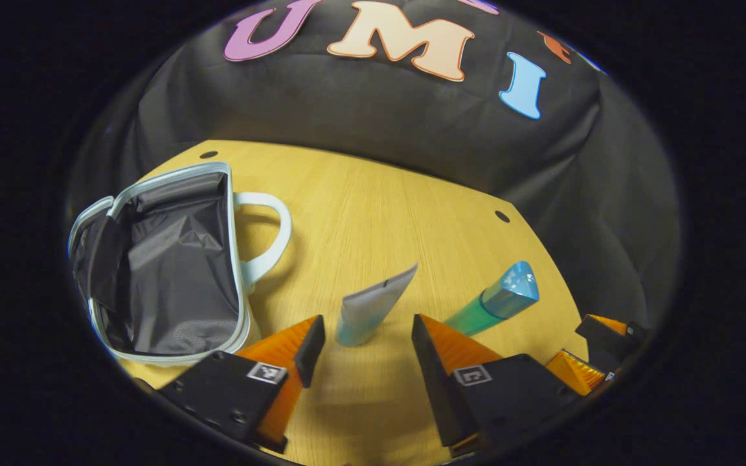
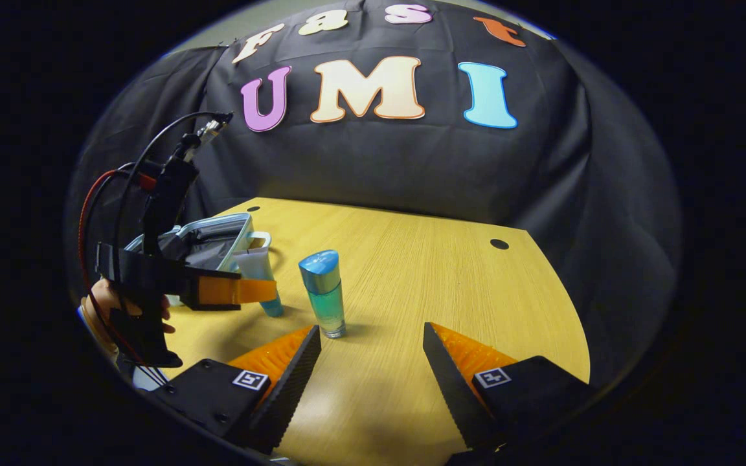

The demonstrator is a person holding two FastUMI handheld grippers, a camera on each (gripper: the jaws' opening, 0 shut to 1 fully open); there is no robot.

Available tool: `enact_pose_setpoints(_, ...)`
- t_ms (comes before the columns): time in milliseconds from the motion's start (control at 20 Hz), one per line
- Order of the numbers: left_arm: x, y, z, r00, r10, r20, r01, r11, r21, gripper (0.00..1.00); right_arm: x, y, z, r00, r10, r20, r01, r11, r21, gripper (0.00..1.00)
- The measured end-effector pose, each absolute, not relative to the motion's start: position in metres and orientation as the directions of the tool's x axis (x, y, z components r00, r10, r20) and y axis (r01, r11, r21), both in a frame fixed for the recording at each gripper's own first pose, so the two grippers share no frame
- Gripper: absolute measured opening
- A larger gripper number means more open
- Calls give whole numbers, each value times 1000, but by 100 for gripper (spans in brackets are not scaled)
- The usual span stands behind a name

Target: First open the suitcase, pack the skin care products into it, and then close the suitcase.

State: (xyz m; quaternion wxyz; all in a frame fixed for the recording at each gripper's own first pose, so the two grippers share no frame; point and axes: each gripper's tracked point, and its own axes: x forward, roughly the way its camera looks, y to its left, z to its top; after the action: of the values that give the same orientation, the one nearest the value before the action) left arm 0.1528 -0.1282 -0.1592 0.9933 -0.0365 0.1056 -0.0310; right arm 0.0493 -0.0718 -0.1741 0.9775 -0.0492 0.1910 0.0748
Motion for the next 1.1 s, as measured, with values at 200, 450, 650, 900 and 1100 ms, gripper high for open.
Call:
enact_pose_setpoints(200, 168, -131, -167, 977, -61, -206, 64, 998, 9, 35, 53, -71, -184, 908, 147, -393, -185, 981, -61, 99)
enact_pose_setpoints(450, 183, -131, -168, 983, -41, -181, 57, 995, 86, 26, 60, -66, -192, 906, 159, -393, -202, 977, -71, 99)
enact_pose_setpoints(650, 190, -128, -164, 987, -25, -156, 39, 996, 86, 20, 65, -65, -193, 907, 161, -390, -202, 977, -66, 99)
enact_pose_setpoints(900, 192, -127, -162, 990, -27, -137, 35, 998, 58, 16, 69, -67, -196, 906, 159, -392, -202, 977, -69, 99)
enact_pose_setpoints(1100, 191, -124, -159, 993, -27, -115, 30, 999, 30, 16, 71, -66, -197, 905, 159, -394, -207, 975, -82, 100)
